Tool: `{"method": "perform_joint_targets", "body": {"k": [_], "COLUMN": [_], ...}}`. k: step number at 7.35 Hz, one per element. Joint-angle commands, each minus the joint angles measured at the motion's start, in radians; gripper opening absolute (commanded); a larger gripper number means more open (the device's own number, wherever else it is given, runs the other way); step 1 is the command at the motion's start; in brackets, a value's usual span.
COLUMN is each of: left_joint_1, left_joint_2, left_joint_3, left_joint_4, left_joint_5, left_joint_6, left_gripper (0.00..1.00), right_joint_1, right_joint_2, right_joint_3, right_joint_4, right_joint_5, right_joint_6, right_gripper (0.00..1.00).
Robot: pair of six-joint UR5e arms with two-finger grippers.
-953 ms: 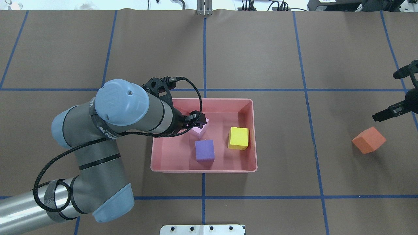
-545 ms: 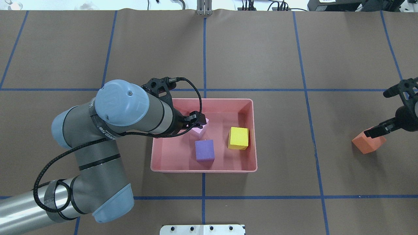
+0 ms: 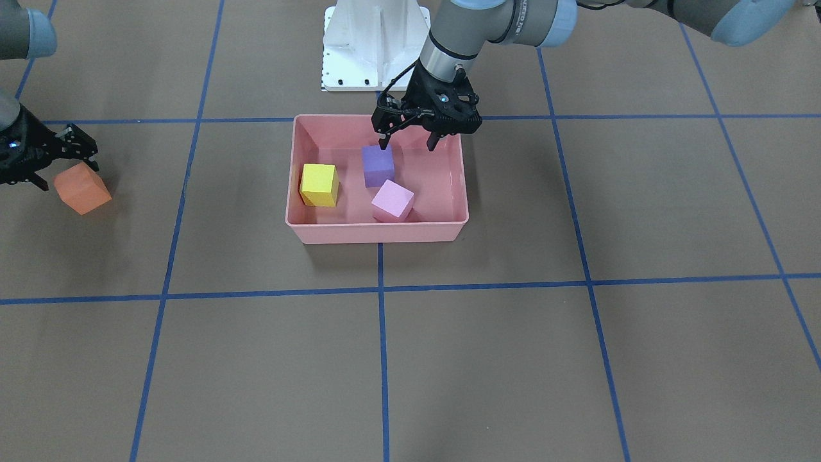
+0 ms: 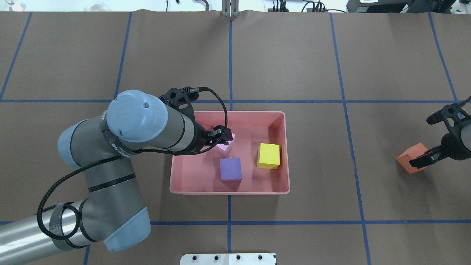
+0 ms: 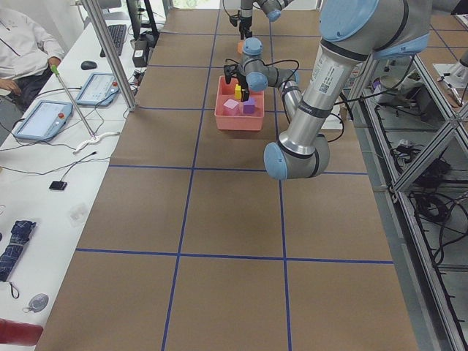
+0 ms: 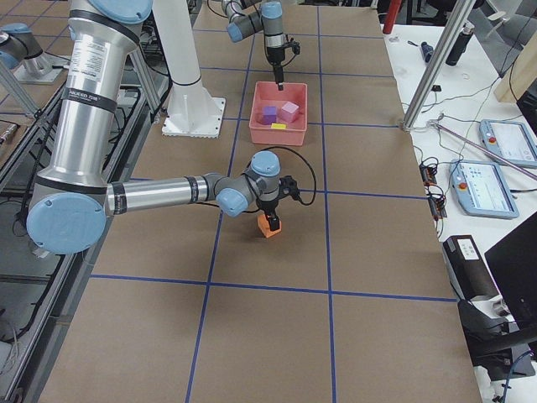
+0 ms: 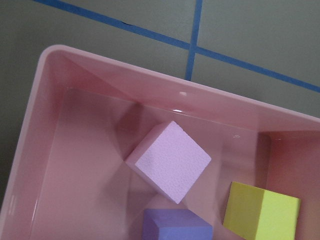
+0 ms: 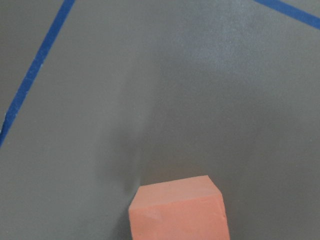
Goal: Place blocks into pink bin with both arms
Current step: 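Release the pink cube and withdraw the left arm while the right grasps the orange cube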
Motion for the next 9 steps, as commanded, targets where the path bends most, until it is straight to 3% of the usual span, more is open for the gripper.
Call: {"method": "perform_joint_targets", "body": {"k": [1,2,3,4,6,7,9], "left_joint_1": [0.002,0.000,-0.002,-0.017,-0.073,-0.140,-0.286], "left_joint_2": [0.001,0.002,0.002,0.026,0.212,0.312,0.462], "left_joint_3": [0.000,0.000,-0.003,-0.032,-0.167,-0.211,-0.244], "left_joint_4": [-0.001,0.001,0.001,0.004,0.005,0.005,0.005], "left_joint_5": [0.000,0.000,0.000,-0.008,-0.063,-0.115,-0.222], "left_joint_6": [0.002,0.003,0.009,0.044,0.238,0.364,0.672], "left_gripper": [1.00,1.00,1.00,1.00,1.00,1.00,1.00], "right_joint_1": [-0.024,-0.024,-0.024,-0.023,0.052,0.099,0.103], "right_joint_2": [0.021,0.046,0.055,0.057,0.102,0.165,0.242], "right_joint_3": [-0.054,-0.063,-0.060,-0.050,-0.027,0.004,0.129], "right_joint_4": [0.002,-0.003,-0.006,-0.009,-0.056,-0.154,-0.318], "right_joint_5": [-0.002,0.007,0.009,0.010,0.112,0.169,0.170], "right_joint_6": [0.000,0.001,0.003,0.004,0.036,0.046,0.183], "right_gripper": [0.91,0.52,0.20,0.04,0.04,0.04,0.07]}}
